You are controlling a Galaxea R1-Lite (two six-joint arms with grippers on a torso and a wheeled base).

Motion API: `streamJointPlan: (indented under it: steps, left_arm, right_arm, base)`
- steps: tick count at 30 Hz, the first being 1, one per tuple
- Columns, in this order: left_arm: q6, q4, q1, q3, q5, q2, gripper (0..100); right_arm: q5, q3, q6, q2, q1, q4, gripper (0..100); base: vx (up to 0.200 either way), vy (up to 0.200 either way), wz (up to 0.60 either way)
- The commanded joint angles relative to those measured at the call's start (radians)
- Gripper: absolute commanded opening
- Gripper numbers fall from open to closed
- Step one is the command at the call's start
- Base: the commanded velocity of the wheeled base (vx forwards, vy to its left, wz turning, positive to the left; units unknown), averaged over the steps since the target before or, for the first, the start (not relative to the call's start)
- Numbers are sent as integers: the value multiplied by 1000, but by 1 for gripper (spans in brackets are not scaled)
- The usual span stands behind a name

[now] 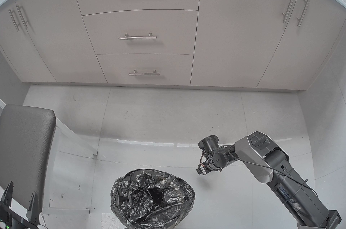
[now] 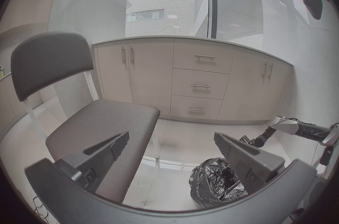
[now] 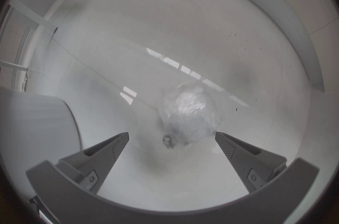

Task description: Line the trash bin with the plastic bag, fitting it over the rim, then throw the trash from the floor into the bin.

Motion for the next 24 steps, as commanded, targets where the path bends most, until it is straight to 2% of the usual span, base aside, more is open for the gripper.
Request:
streamJointPlan:
  steps: [1, 3, 17, 24]
  left_arm:
    - [0, 0, 0, 6, 1, -15, 100]
    - [-2, 0, 0, 6, 1, -15, 100]
    - [-6, -2, 0, 6, 2, -15, 100]
    - [-6, -2, 0, 6, 4, -15, 100]
  right_arm:
    - [-25, 0, -55, 17, 2, -52, 100]
    - [-29, 0, -80, 16, 2, -54, 100]
    - [-37, 0, -92, 11, -19, -80, 100]
    - [-37, 0, -126, 8, -15, -143, 100]
  base:
    - [0, 0, 0]
    - [0, 0, 0]
    - [0, 0, 0]
    - [0, 0, 0]
